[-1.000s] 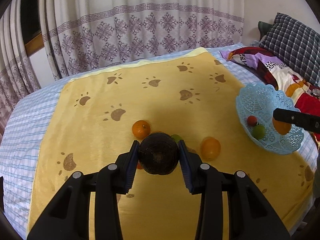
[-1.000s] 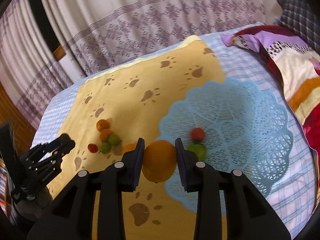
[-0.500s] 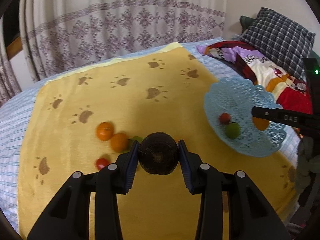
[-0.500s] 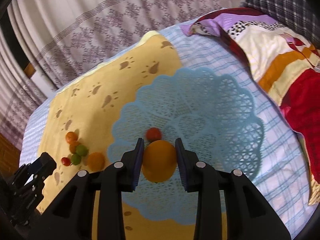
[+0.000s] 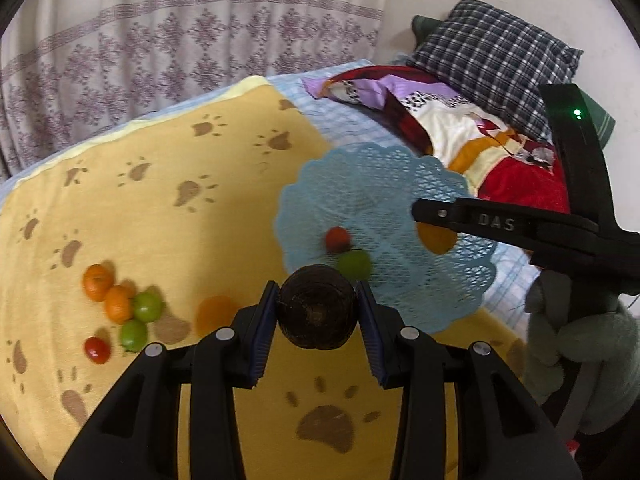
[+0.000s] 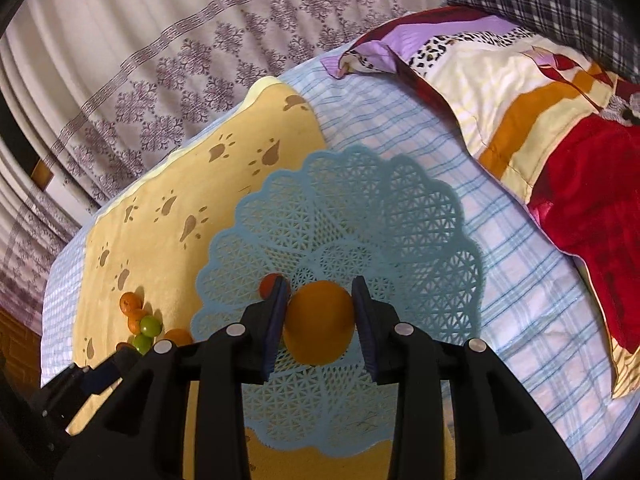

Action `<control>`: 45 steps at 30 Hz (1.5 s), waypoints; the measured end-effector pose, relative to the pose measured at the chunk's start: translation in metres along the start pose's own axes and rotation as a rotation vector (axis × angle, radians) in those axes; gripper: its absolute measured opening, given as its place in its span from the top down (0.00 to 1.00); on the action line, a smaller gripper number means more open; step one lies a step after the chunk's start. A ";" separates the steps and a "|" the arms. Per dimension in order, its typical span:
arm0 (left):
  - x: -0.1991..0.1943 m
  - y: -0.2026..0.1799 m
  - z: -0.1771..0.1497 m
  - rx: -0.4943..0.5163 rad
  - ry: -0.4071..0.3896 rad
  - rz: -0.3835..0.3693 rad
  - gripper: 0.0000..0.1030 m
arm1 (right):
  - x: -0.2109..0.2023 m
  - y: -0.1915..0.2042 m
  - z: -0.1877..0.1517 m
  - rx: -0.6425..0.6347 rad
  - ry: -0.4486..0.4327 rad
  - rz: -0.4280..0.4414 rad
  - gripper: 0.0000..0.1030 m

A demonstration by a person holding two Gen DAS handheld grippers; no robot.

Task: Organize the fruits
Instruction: 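Carry the plum and orange tomato to the blue basket and release both, then move both open tools back over the remaining fruit on the towel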

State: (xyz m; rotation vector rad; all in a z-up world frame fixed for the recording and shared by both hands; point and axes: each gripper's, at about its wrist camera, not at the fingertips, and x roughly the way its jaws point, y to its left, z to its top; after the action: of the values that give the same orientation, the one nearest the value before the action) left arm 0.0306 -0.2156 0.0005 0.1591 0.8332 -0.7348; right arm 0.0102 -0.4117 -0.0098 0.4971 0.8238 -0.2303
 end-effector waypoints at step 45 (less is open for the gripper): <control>-0.049 0.092 -0.006 -0.213 -0.061 0.151 0.24 | -0.025 0.047 -0.018 -0.176 -0.158 -0.017 0.41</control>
State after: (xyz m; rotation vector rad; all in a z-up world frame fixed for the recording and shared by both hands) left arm 0.0646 -0.1189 0.0177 0.0082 0.8257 -0.5027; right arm -0.0001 -0.3624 0.0143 0.3025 0.6869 -0.2073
